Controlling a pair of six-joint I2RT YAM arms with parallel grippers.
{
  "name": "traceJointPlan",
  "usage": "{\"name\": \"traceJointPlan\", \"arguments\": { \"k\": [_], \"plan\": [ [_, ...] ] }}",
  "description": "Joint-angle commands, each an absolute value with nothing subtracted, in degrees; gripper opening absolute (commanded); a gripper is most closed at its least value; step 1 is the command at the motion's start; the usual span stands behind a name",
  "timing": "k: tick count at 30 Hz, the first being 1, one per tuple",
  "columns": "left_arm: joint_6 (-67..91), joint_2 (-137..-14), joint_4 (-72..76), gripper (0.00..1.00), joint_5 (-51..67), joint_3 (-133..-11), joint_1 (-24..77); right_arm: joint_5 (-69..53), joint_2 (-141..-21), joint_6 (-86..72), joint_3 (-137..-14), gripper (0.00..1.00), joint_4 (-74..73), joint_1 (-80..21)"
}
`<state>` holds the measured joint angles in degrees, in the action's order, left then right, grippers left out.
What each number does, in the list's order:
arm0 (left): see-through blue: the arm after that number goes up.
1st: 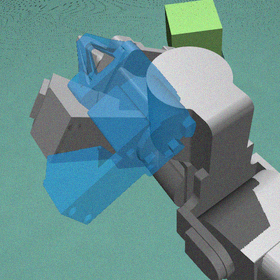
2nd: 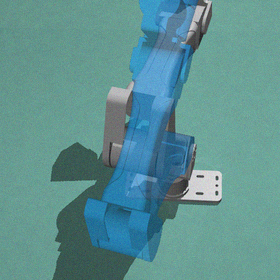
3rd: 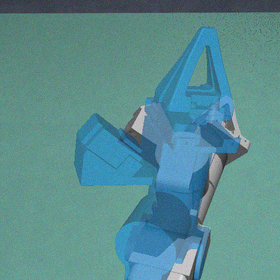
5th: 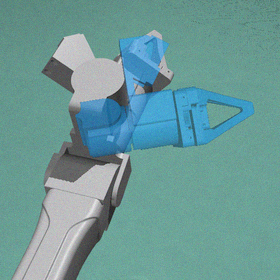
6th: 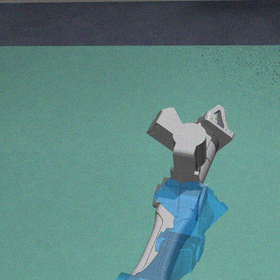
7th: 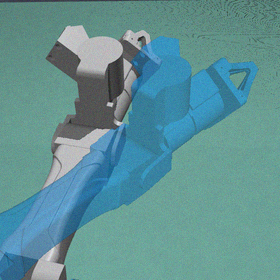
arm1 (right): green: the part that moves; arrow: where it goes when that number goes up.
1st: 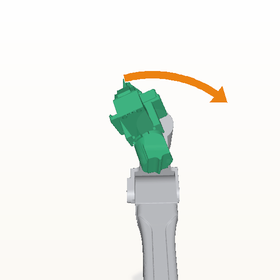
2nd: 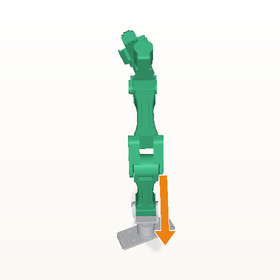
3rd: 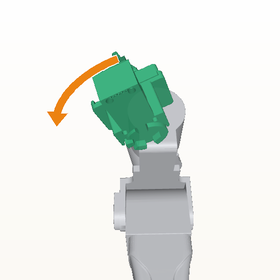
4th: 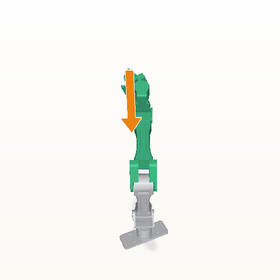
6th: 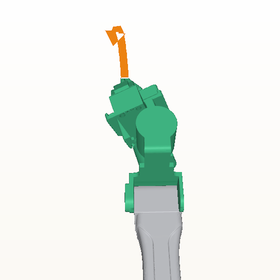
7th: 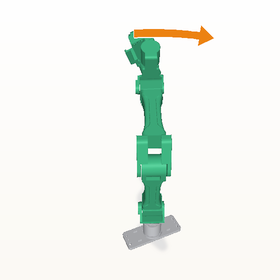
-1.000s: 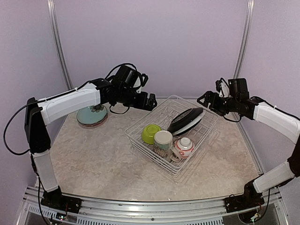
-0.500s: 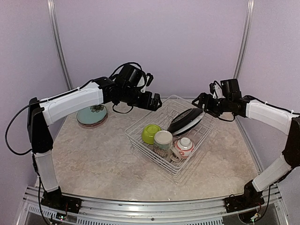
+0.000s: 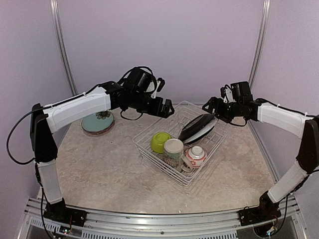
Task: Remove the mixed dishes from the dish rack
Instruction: Adjust the plate in the dish rack.
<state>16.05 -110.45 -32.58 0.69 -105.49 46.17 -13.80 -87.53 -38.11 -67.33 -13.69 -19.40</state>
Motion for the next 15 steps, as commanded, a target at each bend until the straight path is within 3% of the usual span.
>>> {"name": "traceJointPlan", "arguments": {
  "k": [1,15],
  "plan": [
    [15.32,-112.6,-32.72,0.99,4.93,-108.03,46.58,-16.57,-89.74,-39.66,-70.23,0.88,-11.77,-21.63],
    [16.88,-121.29,-35.61,0.99,13.73,-118.07,48.08,-17.65,-92.36,-41.21,-72.4,0.88,-8.99,-22.93]
  ]
}}
